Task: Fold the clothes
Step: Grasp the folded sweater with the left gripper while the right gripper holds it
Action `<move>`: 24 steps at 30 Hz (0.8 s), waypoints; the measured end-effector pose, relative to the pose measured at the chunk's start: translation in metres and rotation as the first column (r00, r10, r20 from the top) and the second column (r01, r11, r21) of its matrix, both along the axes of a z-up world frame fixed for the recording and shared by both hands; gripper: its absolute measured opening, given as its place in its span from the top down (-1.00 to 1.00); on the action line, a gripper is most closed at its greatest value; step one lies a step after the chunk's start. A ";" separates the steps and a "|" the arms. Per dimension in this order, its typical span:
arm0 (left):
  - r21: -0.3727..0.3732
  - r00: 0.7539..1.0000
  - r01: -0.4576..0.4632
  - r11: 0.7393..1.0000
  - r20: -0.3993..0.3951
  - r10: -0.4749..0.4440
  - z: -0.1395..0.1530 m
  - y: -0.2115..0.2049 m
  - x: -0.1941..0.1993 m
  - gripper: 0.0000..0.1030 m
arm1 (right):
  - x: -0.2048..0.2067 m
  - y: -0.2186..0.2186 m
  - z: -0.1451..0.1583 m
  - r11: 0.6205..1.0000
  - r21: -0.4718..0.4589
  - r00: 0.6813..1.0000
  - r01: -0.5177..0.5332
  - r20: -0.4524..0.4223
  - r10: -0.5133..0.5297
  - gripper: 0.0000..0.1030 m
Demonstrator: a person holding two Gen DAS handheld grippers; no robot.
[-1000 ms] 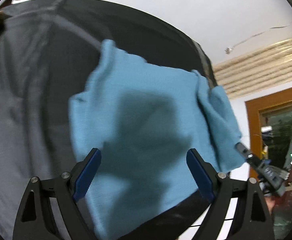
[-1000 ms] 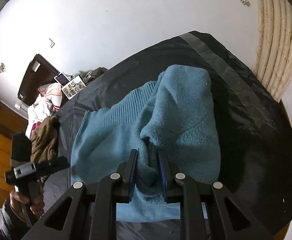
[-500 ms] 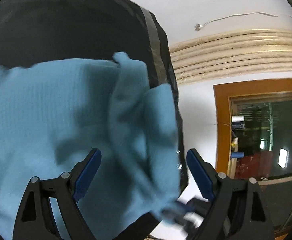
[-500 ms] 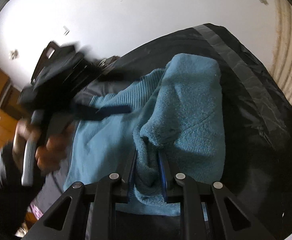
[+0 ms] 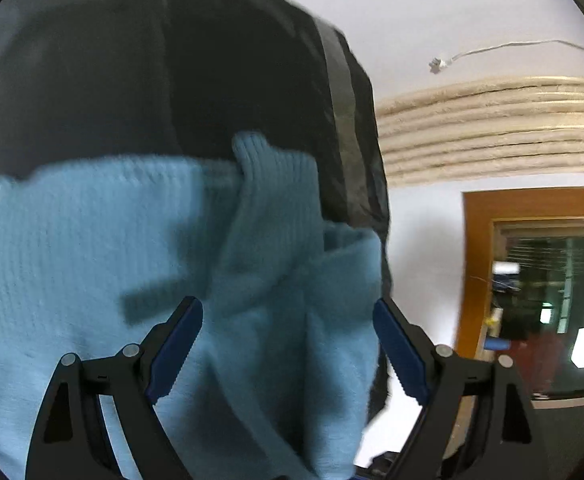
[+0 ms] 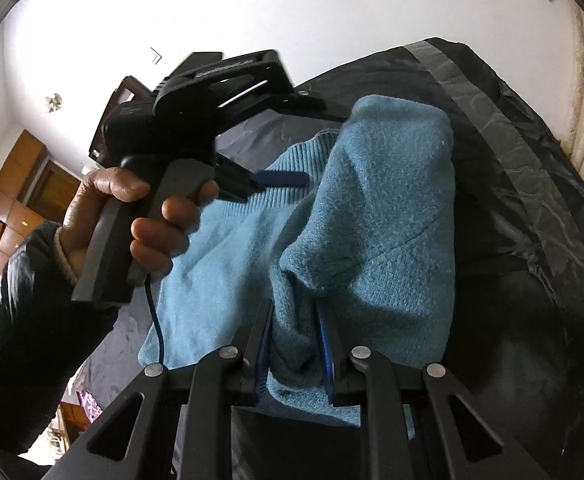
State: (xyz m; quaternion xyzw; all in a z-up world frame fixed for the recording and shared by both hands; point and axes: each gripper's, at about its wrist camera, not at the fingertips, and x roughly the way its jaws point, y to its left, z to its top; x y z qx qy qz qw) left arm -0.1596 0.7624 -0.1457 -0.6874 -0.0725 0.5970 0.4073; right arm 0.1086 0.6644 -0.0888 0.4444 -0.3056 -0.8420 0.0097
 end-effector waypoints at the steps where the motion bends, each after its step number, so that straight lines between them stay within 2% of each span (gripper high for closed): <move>1: -0.012 1.000 -0.003 1.000 -0.005 0.003 0.000 -0.002 -0.003 -0.74 | 0.001 0.001 0.000 1.000 -0.001 1.000 -0.002 -0.002 0.002 0.58; 3: -0.038 1.000 -0.010 0.999 0.006 0.011 -0.007 -0.005 -0.008 -0.74 | 0.002 0.003 -0.001 1.000 -0.003 1.000 -0.007 -0.007 0.007 0.58; 5: -0.031 0.999 -0.015 0.999 0.046 0.016 -0.015 -0.004 -0.009 -0.74 | 0.003 0.004 -0.002 1.000 -0.013 1.000 -0.007 -0.008 0.007 0.58; 9: 0.093 0.984 -0.017 0.996 0.176 0.000 -0.024 0.010 0.001 -0.74 | 0.004 0.007 -0.004 0.999 -0.032 1.000 -0.007 -0.006 0.007 0.58; 10: 0.104 0.984 -0.004 0.995 0.180 -0.015 -0.025 0.015 0.005 -0.75 | 0.004 0.008 -0.005 0.999 -0.032 1.000 -0.006 -0.005 0.006 0.58; 12: 0.099 0.986 0.033 0.995 0.163 -0.049 -0.025 0.025 0.010 -0.94 | 0.006 0.008 -0.006 0.999 -0.034 1.000 -0.004 -0.002 0.004 0.58; 14: 0.104 0.984 0.048 0.993 0.166 -0.065 -0.026 0.031 0.013 -0.97 | 0.008 0.007 -0.005 0.999 -0.035 1.000 -0.003 0.000 0.003 0.58; 16: 0.146 0.979 0.057 0.988 0.188 -0.084 -0.023 0.034 0.016 -0.97 | 0.010 0.007 -0.006 0.999 -0.037 1.000 0.001 0.000 -0.001 0.58; 19: 0.188 0.977 0.099 0.977 0.166 -0.131 -0.015 0.043 0.021 -0.97 | 0.011 0.007 -0.007 0.999 -0.042 1.000 0.006 0.001 -0.006 0.58; 23: 0.130 0.980 0.129 0.983 0.136 -0.147 -0.020 0.055 0.023 -0.94 | 0.010 0.006 -0.007 1.000 -0.027 1.000 0.003 -0.001 -0.003 0.57; 24: 0.109 0.981 0.131 0.985 0.129 -0.145 -0.022 0.056 0.023 -0.80 | 0.011 0.004 -0.005 1.000 -0.006 1.000 -0.001 -0.002 0.001 0.57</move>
